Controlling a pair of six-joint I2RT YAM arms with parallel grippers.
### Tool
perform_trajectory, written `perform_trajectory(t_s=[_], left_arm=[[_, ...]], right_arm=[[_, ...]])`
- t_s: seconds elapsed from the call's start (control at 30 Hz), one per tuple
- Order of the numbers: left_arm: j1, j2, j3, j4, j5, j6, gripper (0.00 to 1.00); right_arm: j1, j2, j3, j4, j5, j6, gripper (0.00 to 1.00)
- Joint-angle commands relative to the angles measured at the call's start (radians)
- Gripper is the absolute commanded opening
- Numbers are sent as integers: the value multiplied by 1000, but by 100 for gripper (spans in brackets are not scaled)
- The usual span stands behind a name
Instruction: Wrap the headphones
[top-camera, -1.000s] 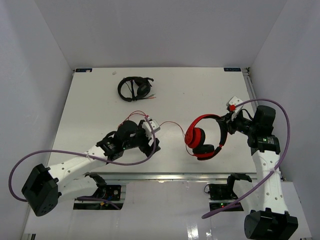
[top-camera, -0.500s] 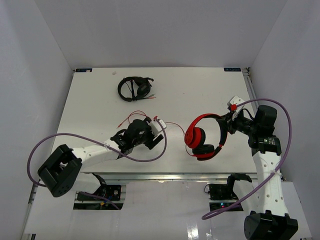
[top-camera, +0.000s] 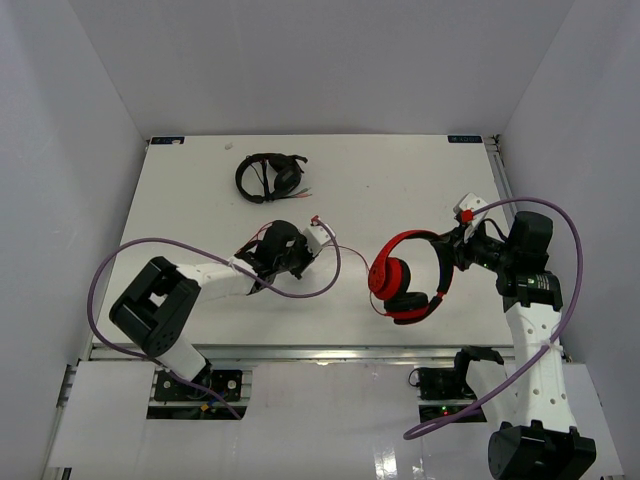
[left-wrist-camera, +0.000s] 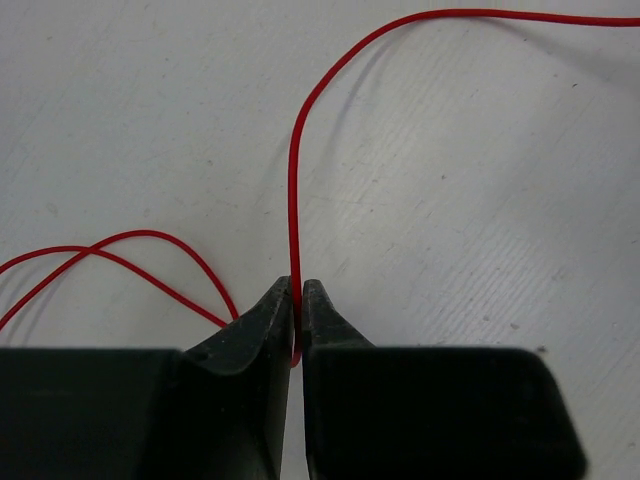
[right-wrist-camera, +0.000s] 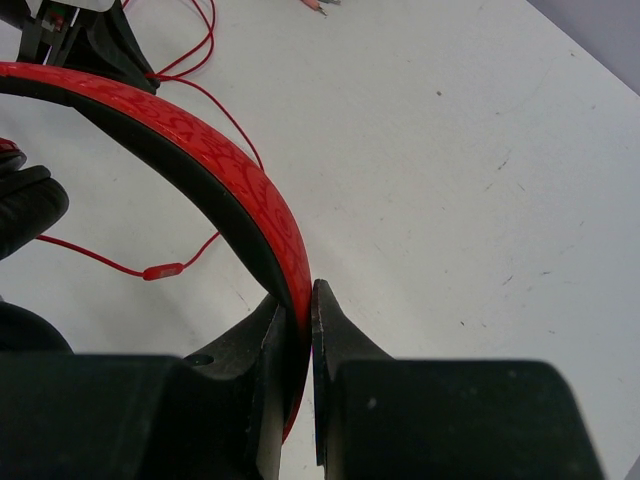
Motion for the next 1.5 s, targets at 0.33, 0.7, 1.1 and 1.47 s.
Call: perform_trajectory(t_s=[0.33, 0.7, 1.1, 1.47], left_arm=[[8, -46, 18, -60, 169, 20, 0], [58, -149, 151, -278, 131, 56, 0], [67, -151, 649, -570, 133, -180, 0], [62, -205, 775, -683, 219, -372, 0]], right_arm=[[4, 10, 52, -30, -76, 83, 8], [109, 10, 110, -240, -92, -147, 8], [473, 55, -26, 15, 468, -14, 8], [498, 239, 12, 228, 744, 213, 8]])
